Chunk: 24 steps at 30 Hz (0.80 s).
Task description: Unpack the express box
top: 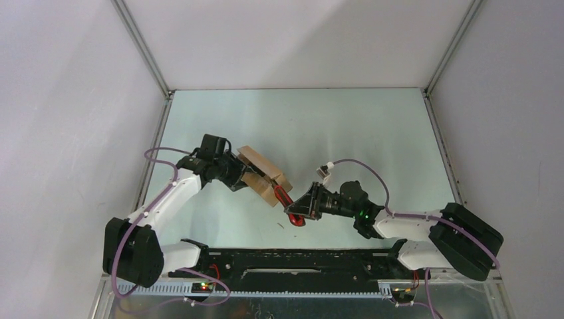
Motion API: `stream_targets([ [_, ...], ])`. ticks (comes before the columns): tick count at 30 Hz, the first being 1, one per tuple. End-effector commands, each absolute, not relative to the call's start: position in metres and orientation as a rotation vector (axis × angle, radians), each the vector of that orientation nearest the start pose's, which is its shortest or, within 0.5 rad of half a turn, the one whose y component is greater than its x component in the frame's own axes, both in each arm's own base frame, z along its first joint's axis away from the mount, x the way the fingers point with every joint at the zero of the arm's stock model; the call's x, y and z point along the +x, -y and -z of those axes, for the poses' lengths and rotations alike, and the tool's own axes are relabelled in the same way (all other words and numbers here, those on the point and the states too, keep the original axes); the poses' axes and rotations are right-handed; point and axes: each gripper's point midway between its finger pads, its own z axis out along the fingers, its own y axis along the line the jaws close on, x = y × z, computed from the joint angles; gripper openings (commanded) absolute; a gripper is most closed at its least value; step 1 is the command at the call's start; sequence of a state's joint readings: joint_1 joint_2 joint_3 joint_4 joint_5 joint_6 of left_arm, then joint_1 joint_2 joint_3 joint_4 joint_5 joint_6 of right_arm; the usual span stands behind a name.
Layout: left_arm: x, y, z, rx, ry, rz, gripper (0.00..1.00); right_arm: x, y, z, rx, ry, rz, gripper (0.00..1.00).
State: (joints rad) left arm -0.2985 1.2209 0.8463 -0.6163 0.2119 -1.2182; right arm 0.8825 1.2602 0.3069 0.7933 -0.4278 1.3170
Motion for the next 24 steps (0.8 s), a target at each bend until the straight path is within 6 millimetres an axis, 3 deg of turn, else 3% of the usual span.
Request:
stream_targets([
  [1,0.269,0.159,-0.140,-1.088,-2.461,0.814,0.22,0.122,-0.350,-0.181,-0.050,-2.112,-1.979,0.00],
  [5,0.269,0.158,-0.140,-1.086,-2.465,0.800,0.22,0.122,-0.352,-0.175,-0.032,-2.138,-1.985,0.00],
  [8,0.270,0.154,-0.143,-1.074,-2.456,0.772,0.31,0.126,-0.348,-0.165,-0.006,-2.180,-1.907,0.00],
  [14,0.269,0.147,-0.157,-1.039,-2.447,0.724,0.80,0.128,-0.345,-0.155,-0.027,-2.240,-1.799,0.00],
  [15,0.269,0.148,-0.158,-1.034,-2.451,0.727,0.83,0.127,-0.347,-0.154,-0.035,-2.247,-1.801,0.00],
  [20,0.265,0.149,-0.152,-1.040,-2.505,0.665,0.89,0.124,-0.354,-0.148,-0.052,-2.269,-1.797,0.00],
  [24,0.262,0.142,-0.150,-1.036,-2.561,0.536,0.88,0.125,-0.355,-0.146,-0.052,-2.265,-1.798,0.00],
])
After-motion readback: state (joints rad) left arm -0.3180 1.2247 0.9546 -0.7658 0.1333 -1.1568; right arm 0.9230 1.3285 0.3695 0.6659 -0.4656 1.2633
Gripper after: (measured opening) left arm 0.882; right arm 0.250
